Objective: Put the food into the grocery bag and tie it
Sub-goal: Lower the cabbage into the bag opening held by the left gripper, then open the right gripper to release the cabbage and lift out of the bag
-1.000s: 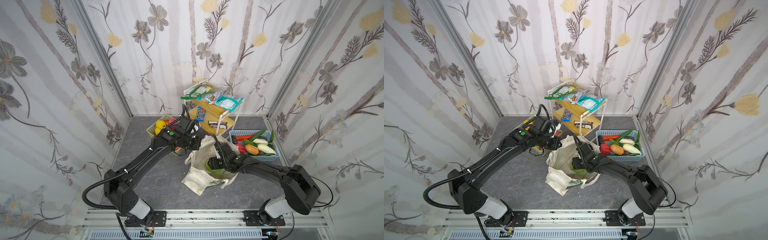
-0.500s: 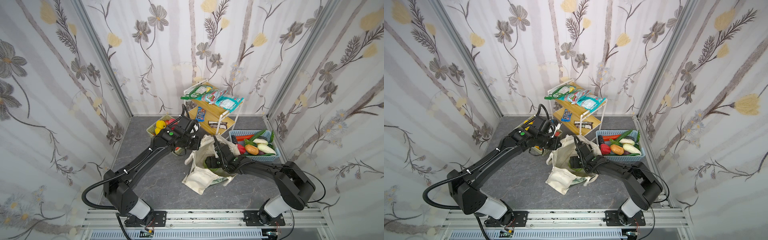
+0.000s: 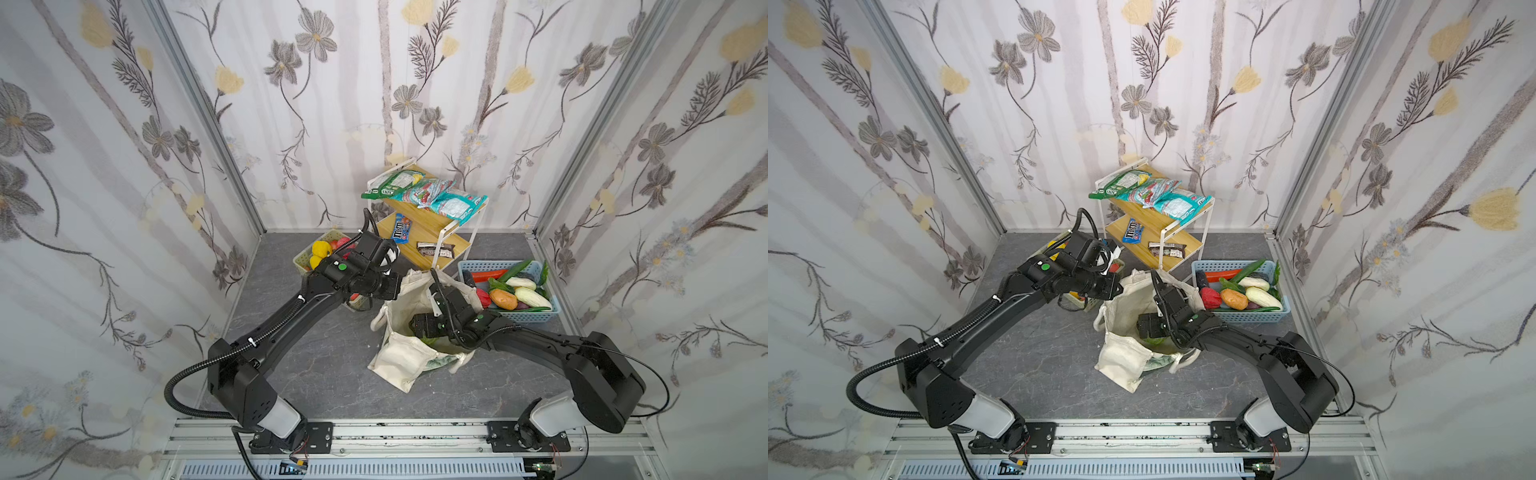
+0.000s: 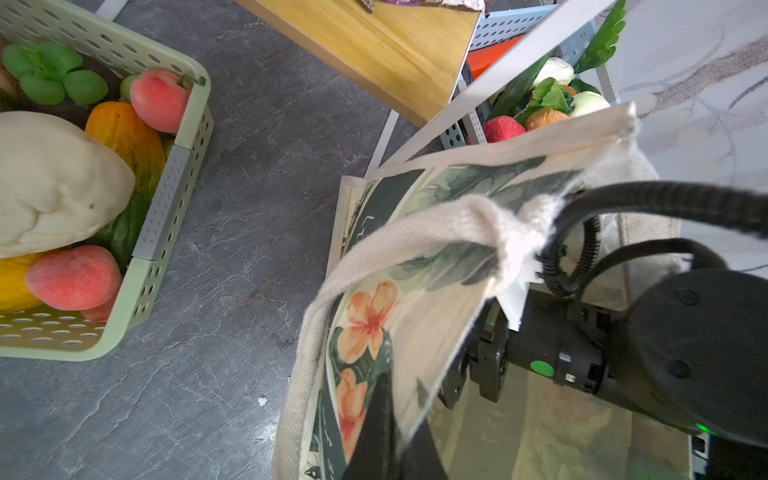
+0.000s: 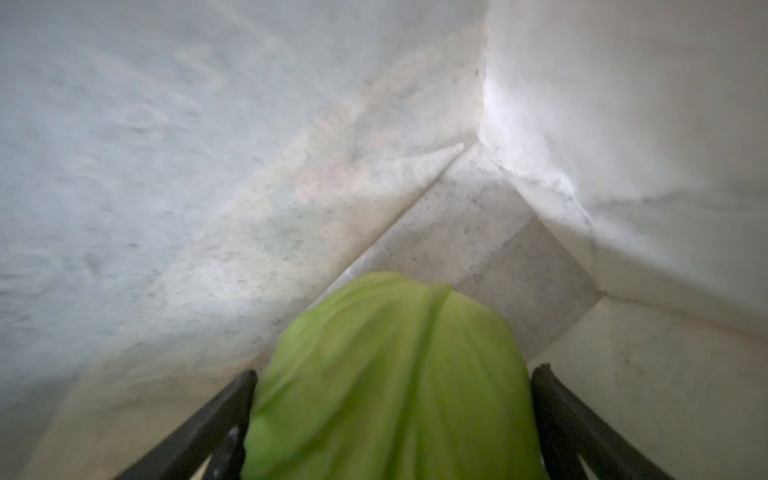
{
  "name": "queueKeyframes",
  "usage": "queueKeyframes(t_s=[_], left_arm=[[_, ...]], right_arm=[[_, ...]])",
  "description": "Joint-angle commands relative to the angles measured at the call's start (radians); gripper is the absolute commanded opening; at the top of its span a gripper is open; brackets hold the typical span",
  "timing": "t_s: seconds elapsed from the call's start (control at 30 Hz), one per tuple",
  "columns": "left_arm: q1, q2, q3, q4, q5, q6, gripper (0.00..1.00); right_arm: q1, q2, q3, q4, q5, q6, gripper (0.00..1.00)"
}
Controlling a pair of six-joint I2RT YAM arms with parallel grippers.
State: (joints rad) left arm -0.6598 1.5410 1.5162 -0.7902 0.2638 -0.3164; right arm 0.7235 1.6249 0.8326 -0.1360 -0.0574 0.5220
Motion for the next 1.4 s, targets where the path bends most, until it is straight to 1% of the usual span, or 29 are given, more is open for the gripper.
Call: queueKeyframes(t_s=[0.0,0.4,0.67,0.8,0.9,1.1,1.2,1.37], left_arm=[[0.008,0.009,0.005,0.011,-0.005,0.008,0.0],[0.024,0.016,-0.002,0.014,0.002,0.01,0.0],[0.031,0.021,-0.006,0.014,0.003,0.01,0.0],[0.032,0.024,-0.007,0.013,0.001,0.01,0.0],[0.034,0.027,-0.009,0.013,0.001,0.01,0.0],[0.033,0.028,-0.009,0.013,0.001,0.008,0.0],[0.034,0.027,-0.009,0.014,0.001,0.008,0.0],[0.033,0.029,-0.01,0.013,0.002,0.01,0.0]], right_arm=[[-0.001,-0.061,0.018,-0.03,-0.03,-0.009,1.0],[0.0,-0.223,0.067,-0.079,-0.086,-0.016,0.99],[-0.006,-0.313,0.147,-0.15,-0.095,-0.03,0.96],[-0.02,-0.361,0.171,-0.16,-0.1,-0.032,0.92],[-0.032,-0.397,0.189,-0.177,-0.1,-0.037,0.92],[-0.078,-0.449,0.215,-0.232,-0.077,-0.054,0.92],[-0.119,-0.476,0.211,-0.261,-0.055,-0.059,0.92],[-0.207,-0.521,0.187,-0.269,-0.056,-0.061,0.92]])
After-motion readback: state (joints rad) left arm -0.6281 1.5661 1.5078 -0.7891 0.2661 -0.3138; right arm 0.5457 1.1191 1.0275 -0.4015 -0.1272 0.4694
